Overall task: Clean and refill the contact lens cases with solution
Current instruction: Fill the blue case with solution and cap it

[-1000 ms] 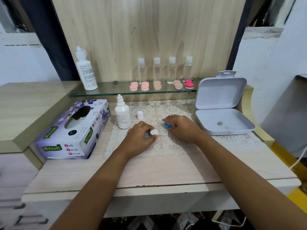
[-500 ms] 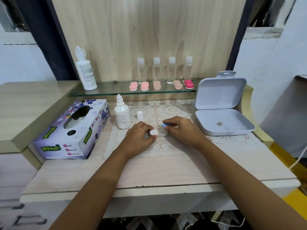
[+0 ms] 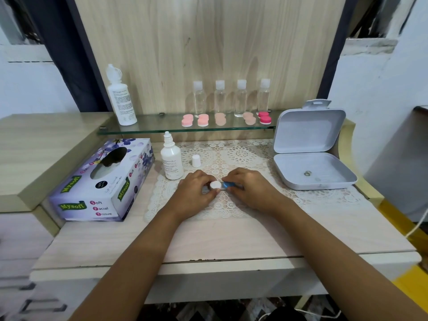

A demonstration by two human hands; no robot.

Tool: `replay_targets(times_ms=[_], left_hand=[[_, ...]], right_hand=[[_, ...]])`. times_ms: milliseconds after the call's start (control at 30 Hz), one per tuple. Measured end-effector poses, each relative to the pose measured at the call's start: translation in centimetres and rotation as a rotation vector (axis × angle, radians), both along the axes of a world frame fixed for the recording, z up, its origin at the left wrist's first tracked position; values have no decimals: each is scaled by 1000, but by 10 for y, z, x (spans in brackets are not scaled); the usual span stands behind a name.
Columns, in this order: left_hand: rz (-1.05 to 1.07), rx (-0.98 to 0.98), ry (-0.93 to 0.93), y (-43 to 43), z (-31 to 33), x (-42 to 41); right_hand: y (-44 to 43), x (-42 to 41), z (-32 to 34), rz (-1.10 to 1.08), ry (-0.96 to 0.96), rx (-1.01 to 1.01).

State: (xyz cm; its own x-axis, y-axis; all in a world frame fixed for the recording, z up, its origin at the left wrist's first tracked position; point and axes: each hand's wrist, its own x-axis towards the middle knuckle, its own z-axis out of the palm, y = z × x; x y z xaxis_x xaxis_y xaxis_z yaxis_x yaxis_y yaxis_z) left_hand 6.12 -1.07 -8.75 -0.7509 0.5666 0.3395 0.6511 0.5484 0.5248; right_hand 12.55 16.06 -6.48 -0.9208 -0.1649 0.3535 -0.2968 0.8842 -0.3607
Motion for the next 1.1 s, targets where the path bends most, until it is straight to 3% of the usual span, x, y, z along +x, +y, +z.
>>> replay_targets(times_ms=[267, 733, 1100], left_hand=[[10, -10, -3, 1, 0, -1], [11, -30, 18, 1, -1, -2], [8, -19, 27, 1, -1, -2]], right_hand=[[-1, -5, 7, -42, -90, 58], [-1, -13, 6, -166, -148, -27], [6, -4, 18, -49, -237, 93]])
